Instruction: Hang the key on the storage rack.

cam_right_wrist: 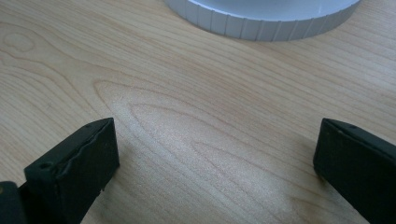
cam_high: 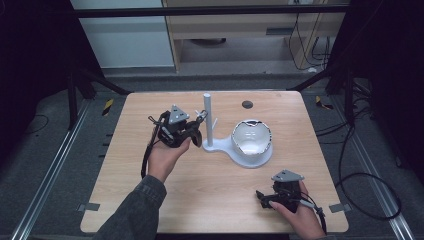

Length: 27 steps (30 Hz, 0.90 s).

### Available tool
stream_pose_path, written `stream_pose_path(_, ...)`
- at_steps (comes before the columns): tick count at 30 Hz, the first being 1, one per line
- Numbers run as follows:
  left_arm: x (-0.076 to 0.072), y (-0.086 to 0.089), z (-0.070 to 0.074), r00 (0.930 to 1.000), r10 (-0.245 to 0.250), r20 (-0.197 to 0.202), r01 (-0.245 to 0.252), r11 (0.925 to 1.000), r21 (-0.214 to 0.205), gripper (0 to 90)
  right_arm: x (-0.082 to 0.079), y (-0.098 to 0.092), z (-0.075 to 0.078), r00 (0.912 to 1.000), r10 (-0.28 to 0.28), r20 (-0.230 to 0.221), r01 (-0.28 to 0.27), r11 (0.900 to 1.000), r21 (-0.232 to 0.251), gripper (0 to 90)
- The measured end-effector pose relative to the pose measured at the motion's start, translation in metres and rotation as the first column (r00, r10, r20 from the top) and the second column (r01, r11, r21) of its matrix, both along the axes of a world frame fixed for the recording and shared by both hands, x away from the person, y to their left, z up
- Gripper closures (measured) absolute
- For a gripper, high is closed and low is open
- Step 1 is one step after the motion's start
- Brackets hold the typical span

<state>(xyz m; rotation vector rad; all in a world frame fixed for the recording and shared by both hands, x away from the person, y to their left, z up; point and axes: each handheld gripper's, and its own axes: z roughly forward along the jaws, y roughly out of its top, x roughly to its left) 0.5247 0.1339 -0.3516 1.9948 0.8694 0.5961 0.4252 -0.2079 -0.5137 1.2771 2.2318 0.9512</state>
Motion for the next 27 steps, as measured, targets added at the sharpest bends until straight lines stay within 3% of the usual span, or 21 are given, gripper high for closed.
stream_pose_path(16,0.007,-0.003,-0.013,0.9997,0.015,-0.019,-0.015,0.9999,-0.002,80.1,0.0,0.0,0.0,1.0,-0.001,-0.001,0.001,1.0,-0.001,0.5)
stream_pose_path(27,0.012,-0.007,-0.024,0.9995,0.025,-0.021,-0.025,0.9992,-0.031,80.2,0.0,0.0,0.0,1.0,0.002,0.004,-0.002,1.0,-0.004,0.5)
